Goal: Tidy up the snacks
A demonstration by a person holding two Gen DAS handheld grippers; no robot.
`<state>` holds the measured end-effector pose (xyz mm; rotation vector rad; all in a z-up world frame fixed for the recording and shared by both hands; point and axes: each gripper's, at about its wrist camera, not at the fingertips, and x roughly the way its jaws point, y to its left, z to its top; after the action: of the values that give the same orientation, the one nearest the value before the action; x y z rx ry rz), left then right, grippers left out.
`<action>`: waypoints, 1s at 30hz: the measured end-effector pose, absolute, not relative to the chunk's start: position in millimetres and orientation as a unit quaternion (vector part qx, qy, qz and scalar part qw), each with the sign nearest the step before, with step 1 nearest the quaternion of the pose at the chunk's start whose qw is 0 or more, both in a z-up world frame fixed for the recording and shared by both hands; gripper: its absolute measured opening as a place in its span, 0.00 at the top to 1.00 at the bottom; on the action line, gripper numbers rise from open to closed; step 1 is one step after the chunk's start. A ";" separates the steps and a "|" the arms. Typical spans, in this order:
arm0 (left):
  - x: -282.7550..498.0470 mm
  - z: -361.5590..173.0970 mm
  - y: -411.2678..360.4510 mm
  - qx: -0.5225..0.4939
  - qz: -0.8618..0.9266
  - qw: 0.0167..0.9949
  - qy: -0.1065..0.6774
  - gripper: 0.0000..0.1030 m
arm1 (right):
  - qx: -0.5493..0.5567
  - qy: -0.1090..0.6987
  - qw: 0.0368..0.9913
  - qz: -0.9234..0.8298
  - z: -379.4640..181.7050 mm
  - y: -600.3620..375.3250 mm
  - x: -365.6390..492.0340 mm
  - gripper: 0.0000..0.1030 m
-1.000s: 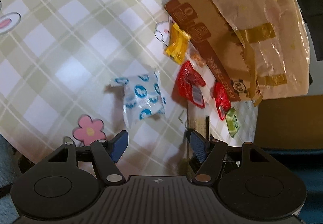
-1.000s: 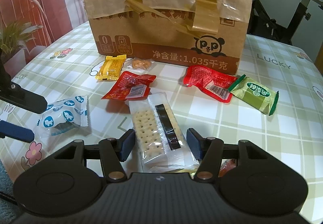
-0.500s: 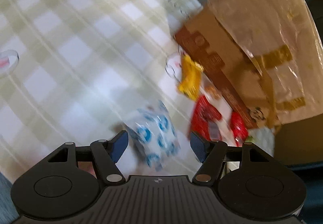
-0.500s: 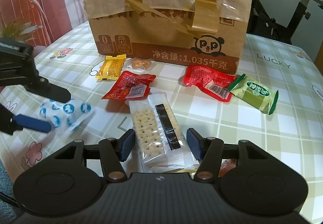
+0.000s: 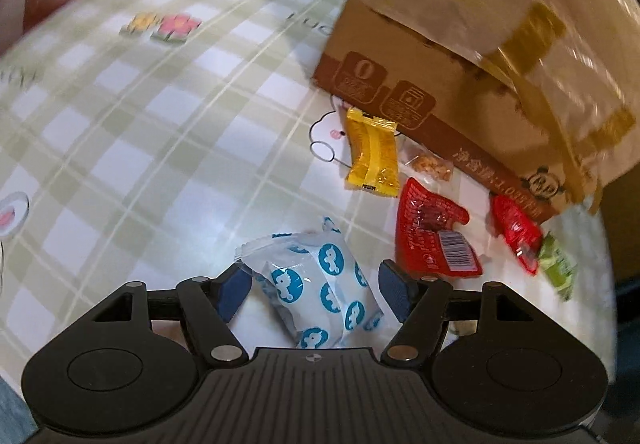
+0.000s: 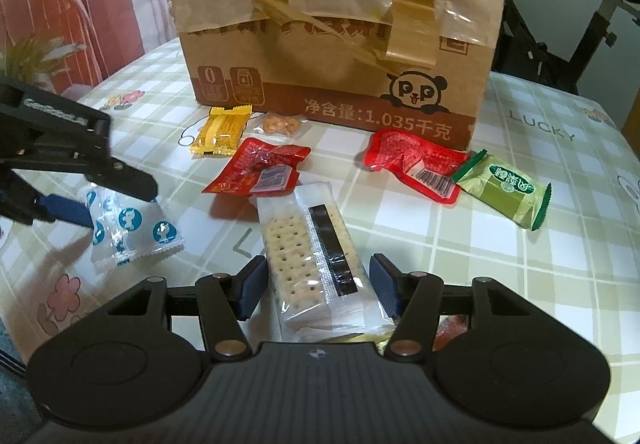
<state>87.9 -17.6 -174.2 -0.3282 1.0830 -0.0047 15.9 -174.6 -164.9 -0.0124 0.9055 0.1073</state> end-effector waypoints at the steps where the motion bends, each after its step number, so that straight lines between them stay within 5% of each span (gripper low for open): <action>1: 88.5 -174.6 -21.7 -0.138 -0.002 0.849 0.510 0.31 | -0.008 0.437 0.898 0.053 -165.2 -174.3 15.9 0.43; 9: 81.3 -171.8 -19.8 -0.097 -0.027 0.863 0.495 0.49 | -0.007 0.438 0.897 0.051 -165.3 -174.6 15.7 0.43; 30: 66.8 -169.5 -5.2 -0.065 -0.072 0.872 0.479 0.52 | -0.012 0.437 0.898 0.045 -165.2 -174.1 17.0 0.47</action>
<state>66.8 -5.2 -169.5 -0.1351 1.0008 -0.1512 17.0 -174.1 -165.2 -0.0246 0.9048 0.0927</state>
